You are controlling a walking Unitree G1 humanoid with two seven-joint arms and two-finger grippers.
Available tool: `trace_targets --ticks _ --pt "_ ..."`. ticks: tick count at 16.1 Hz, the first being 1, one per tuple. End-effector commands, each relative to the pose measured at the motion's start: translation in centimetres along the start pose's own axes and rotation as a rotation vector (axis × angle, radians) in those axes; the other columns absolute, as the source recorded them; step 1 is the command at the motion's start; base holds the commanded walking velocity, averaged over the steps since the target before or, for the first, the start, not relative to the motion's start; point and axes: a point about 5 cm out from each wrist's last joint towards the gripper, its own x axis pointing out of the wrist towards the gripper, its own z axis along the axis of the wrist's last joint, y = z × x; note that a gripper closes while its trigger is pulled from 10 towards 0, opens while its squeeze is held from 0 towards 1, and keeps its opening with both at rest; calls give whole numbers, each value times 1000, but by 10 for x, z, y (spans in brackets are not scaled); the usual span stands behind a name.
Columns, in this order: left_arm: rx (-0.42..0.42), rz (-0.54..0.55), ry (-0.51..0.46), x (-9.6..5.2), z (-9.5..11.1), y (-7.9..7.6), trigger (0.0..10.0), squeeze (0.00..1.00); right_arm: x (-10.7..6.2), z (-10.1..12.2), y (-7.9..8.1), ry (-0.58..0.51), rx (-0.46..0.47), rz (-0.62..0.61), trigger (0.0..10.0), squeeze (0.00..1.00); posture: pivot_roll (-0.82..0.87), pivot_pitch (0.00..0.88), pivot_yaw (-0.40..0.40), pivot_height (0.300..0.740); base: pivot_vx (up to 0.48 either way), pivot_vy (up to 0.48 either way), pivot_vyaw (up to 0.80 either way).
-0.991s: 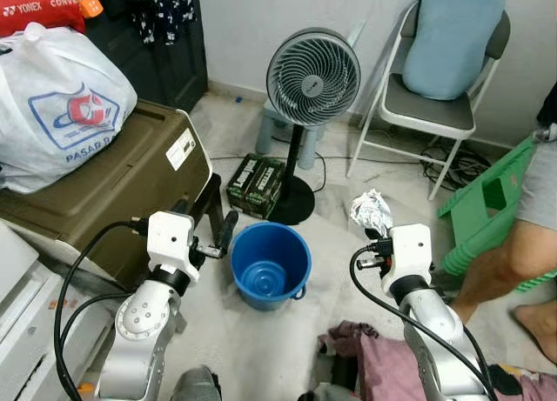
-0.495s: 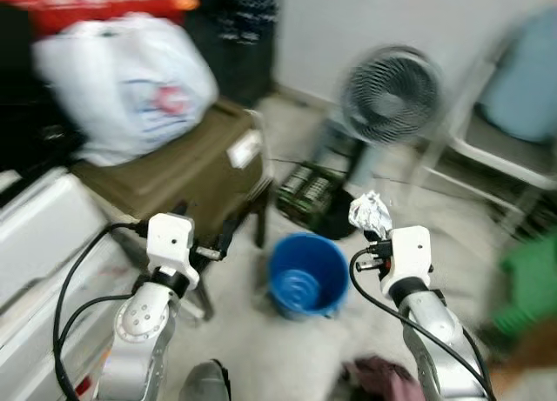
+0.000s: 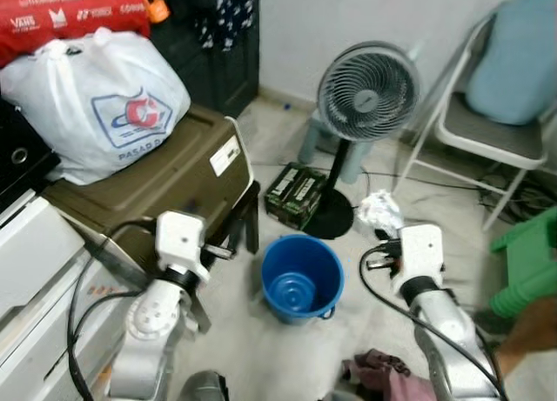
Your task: Clean up the room
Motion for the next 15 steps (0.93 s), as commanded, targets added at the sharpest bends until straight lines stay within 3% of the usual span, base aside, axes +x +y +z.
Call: trace_targets --ticks 1,15 --pt "21 8 1 -2 0 5 10000 0 3 5 6 -18 3 21 10000 0 -15 87 -50 740 296 0 0" --pt "20 14 0 -3 0 3 10000 0 4 7 6 -23 -6 36 10000 0 -15 94 -59 740 373 0 0"
